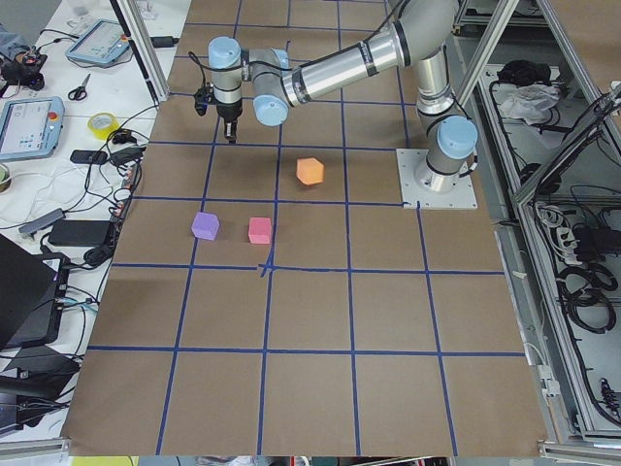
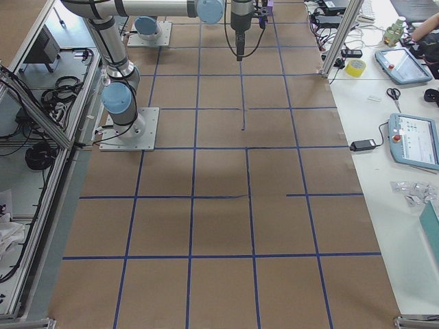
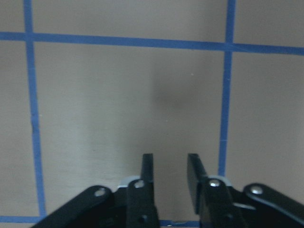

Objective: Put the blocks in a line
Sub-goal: 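Lift the orange cube with the left gripper and swing it nearer the robot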

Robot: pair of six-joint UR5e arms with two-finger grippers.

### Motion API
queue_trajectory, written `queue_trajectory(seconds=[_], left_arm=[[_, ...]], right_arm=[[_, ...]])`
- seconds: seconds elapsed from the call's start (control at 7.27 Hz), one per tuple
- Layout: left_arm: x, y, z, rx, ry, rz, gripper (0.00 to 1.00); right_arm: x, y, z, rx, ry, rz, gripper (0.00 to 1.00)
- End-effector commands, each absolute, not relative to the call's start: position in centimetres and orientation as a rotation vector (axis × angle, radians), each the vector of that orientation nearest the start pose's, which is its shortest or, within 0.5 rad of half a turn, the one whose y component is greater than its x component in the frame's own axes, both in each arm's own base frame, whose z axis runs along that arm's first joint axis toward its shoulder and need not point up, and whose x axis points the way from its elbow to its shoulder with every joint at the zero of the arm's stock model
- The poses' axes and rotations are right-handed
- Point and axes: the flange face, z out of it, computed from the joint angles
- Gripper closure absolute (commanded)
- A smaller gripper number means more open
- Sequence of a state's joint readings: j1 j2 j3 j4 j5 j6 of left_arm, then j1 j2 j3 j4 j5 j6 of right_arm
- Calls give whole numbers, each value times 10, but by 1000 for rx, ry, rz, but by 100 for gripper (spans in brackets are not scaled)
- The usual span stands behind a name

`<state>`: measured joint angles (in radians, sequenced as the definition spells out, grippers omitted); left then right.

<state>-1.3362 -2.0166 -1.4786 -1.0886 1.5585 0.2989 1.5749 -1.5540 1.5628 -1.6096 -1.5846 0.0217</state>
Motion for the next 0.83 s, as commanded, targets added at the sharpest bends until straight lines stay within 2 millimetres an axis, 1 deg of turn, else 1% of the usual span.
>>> queue_trajectory(seconds=[0.0, 0.41, 0.69], left_arm=[[70, -677, 333, 186, 3087, -215, 100], [69, -674, 325, 189, 3093, -195, 100], [69, -669, 330, 184, 3094, -177, 100]], right_arm=[[134, -501, 487, 22, 3155, -49, 0], [134, -501, 487, 20, 3156, -46, 0], [134, -501, 488, 17, 3156, -49, 0]])
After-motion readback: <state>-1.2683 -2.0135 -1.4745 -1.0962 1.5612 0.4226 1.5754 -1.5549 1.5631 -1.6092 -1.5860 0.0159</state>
